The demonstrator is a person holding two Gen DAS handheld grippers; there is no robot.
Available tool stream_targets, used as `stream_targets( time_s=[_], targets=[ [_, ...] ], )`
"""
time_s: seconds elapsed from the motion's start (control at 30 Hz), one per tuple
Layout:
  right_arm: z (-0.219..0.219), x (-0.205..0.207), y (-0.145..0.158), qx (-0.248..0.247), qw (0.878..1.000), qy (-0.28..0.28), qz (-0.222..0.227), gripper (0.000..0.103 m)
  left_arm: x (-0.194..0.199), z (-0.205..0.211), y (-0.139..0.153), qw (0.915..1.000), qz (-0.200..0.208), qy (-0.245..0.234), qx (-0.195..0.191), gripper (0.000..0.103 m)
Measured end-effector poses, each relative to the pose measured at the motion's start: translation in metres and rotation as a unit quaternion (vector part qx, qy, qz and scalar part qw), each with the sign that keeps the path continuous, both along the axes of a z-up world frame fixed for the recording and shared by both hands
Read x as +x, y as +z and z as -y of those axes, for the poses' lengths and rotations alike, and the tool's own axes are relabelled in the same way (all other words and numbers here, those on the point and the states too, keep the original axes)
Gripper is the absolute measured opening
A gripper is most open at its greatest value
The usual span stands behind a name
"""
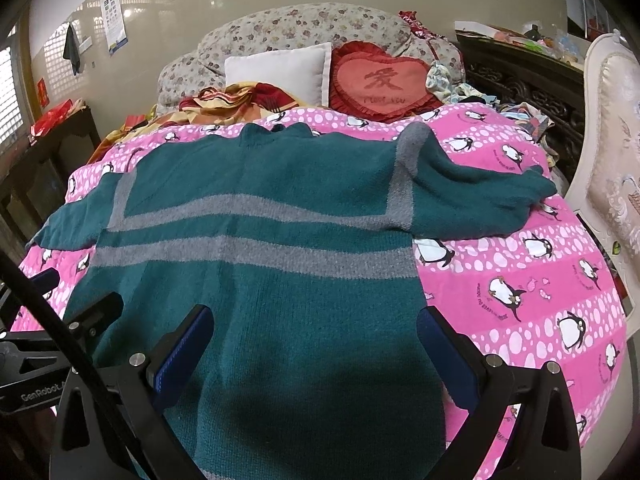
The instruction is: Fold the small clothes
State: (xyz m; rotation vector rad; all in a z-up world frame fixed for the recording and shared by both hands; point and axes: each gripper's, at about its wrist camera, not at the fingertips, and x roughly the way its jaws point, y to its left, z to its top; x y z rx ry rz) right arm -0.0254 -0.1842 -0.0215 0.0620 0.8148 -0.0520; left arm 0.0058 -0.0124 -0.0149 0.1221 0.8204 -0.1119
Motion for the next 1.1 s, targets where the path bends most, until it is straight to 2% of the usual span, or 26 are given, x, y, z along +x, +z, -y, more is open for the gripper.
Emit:
stream_targets(
  time_s=[0.87,1.1],
  targets=[
    [-0.002,0.006,-0.008,-0.003,1.0,0.003,-0.015,0.103,0.006,-0.002,-0.012,0.9999,-0.014,0.005,-0.006,0.103],
    [-0.009,0.013,-0.008,-0.019,1.0,0.013,-0.02,0.103,0.008,-0.005,-0.014,0.9998,-0.015,0.003,-0.01,0.103]
  ],
)
